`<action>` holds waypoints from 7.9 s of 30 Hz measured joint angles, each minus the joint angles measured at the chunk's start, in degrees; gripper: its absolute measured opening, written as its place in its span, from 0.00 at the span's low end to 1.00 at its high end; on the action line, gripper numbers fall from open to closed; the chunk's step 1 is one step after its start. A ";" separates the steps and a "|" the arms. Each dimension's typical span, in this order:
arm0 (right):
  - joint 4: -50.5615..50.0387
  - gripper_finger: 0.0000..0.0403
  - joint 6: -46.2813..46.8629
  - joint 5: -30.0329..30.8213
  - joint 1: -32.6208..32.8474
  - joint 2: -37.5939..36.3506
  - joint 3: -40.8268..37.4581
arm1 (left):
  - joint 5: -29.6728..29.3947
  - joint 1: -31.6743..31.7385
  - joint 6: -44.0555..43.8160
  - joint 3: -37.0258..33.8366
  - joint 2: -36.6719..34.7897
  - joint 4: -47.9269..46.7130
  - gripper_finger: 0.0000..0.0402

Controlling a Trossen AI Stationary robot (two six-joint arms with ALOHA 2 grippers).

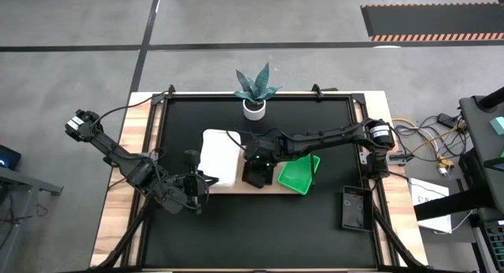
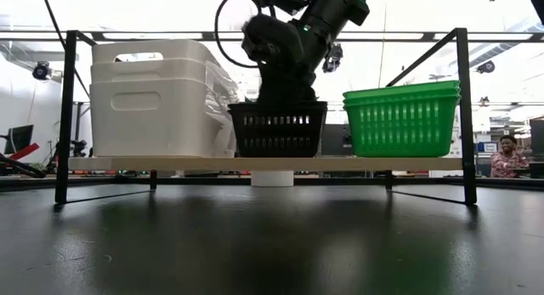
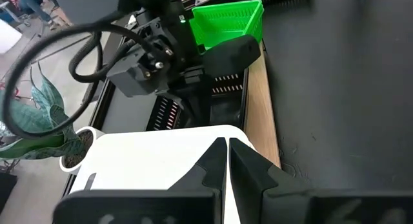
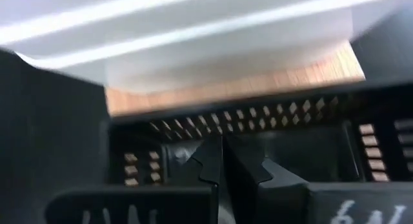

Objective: Stack baskets on shelf by color
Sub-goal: Adjust the stacked bins on the shelf

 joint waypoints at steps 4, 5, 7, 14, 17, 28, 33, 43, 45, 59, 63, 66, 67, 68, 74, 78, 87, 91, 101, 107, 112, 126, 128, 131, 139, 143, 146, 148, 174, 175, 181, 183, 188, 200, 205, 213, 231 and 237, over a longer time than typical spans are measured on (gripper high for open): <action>-2.96 0.02 0.20 0.19 -0.58 0.00 0.00 | 0.01 0.01 0.02 0.00 0.00 0.00 0.00; -3.10 0.02 0.48 0.60 -0.74 0.15 0.00 | 0.00 0.01 0.02 0.00 0.00 0.00 0.00; -2.50 0.02 0.55 1.64 -0.97 0.72 0.00 | 0.01 0.00 0.04 0.00 0.00 0.00 0.00; 0.76 0.02 -3.77 1.51 -0.96 2.97 0.00 | 0.01 0.00 0.07 0.00 0.00 0.00 0.00; 1.20 0.02 -3.82 1.49 -0.98 2.92 0.00 | 0.03 0.01 0.07 0.00 0.00 -0.02 0.00; 5.24 0.02 -5.36 0.66 -0.87 2.75 0.00 | 0.03 0.00 0.24 0.00 0.00 0.02 0.00; 5.05 0.02 -7.92 -4.45 -0.42 2.75 0.00 | 0.03 0.01 0.24 0.00 0.00 0.01 0.00; -0.56 0.02 -15.89 -10.10 1.07 1.65 0.00 | 0.03 0.02 0.22 0.00 0.00 0.00 0.00; -3.59 0.02 -15.87 -9.15 0.84 0.21 0.00 | 0.03 0.00 0.23 0.00 0.00 -0.01 0.00; -4.51 0.02 -17.31 5.69 -5.60 -0.31 0.00 | 0.03 0.00 0.24 0.00 0.00 0.00 0.00; 0.23 0.02 -19.86 6.08 -6.37 0.65 0.02 | 0.03 0.00 0.28 0.00 0.00 -0.03 0.00; 3.08 0.02 -22.06 6.05 -6.49 1.46 0.02 | 0.03 0.00 0.31 0.00 0.01 -0.02 0.00; 4.14 0.02 -22.93 6.07 -6.51 1.66 0.02 | 0.03 0.00 0.31 0.00 0.00 -0.04 0.00; 4.96 0.02 -23.58 6.08 -6.51 1.75 0.02 | 0.03 0.00 0.31 0.00 0.02 -0.04 0.00; 6.18 0.02 -28.71 6.04 -6.06 1.86 0.02 | 0.03 0.00 0.31 0.00 0.02 -0.04 0.00; 6.43 0.02 -29.33 6.04 -5.26 1.82 0.02 | 0.03 0.01 0.31 0.00 0.02 -0.04 0.00; 5.06 0.02 -27.48 6.04 -3.68 0.45 0.02 | 0.03 0.01 0.31 -0.04 0.02 -0.07 0.00; -0.37 0.02 -20.06 5.97 -3.45 -3.49 0.02 | 0.01 0.00 0.31 -0.09 0.02 -0.07 0.00; -23.94 0.02 0.01 1.45 -2.08 -15.12 0.02 | 0.01 0.00 1.62 -0.74 0.02 -0.02 0.00; -33.37 0.02 5.16 -1.74 0.01 -17.27 0.02 | 0.00 0.00 1.72 -0.74 0.02 0.26 0.00; -40.64 0.02 5.37 -1.50 0.00 -14.72 0.02 | -0.28 0.02 3.46 -0.74 0.02 0.80 0.00; -39.39 0.02 -1.49 10.54 0.19 -6.78 0.02 | -0.45 0.02 4.63 -0.74 0.02 1.86 0.00; -37.10 0.02 -3.04 10.61 0.35 -6.71 0.02 | -0.45 0.02 4.63 -0.74 0.02 1.84 0.00; -33.24 0.02 -5.54 10.51 0.46 -6.71 0.02 | -0.45 0.02 4.63 -0.74 0.02 1.84 0.00; -25.85 0.02 -8.83 10.47 0.39 -6.71 0.02 | -0.45 0.02 4.59 -0.74 0.02 1.84 0.00; -28.91 0.02 -7.90 10.43 0.39 -7.21 0.01 | -0.45 0.02 4.35 -0.74 0.02 1.93 0.00; -32.28 0.02 -5.29 9.86 0.56 -8.34 0.00 | -0.45 0.02 4.31 -0.74 0.02 2.38 0.00; -34.36 0.02 -4.15 6.96 0.68 -8.71 0.02 | -0.45 0.02 4.33 -0.74 0.02 2.45 0.00; -20.61 0.02 -4.48 4.99 4.24 -6.34 0.02 | -0.43 0.04 4.33 -0.74 0.02 2.86 0.00; -20.97 0.02 -4.47 4.99 4.24 -6.34 0.02 | -0.43 0.03 4.33 -0.74 0.02 2.86 0.00; -25.32 0.02 -2.88 4.94 4.40 -6.95 0.02 | -0.43 0.02 4.33 -0.74 0.02 2.86 0.00; -27.13 0.02 -1.80 4.31 4.80 -7.61 0.02 | -0.43 0.02 4.33 -0.74 0.02 2.86 0.00; -28.32 0.02 -0.27 4.03 6.81 -10.67 0.02 | -0.43 0.02 4.33 -0.74 0.02 2.86 0.00; -13.36 0.02 -4.43 5.17 9.90 -11.07 0.02 | -0.43 0.17 4.61 -0.74 0.02 3.40 0.00; -4.11 0.02 -8.67 6.20 9.38 -8.35 0.02 | -0.43 0.17 4.63 -0.74 0.02 4.02 0.00; -2.65 0.02 -11.31 6.11 6.82 -4.45 0.00 | -0.41 0.17 4.63 -0.74 0.02 3.89 0.00; -3.05 0.02 -13.27 2.76 6.60 -1.37 0.00 | -0.43 0.17 4.63 -0.74 0.02 3.97 0.00; -5.19 0.02 -13.50 -0.45 6.61 -1.04 0.00 | -0.41 0.17 4.63 -0.74 0.02 3.98 0.00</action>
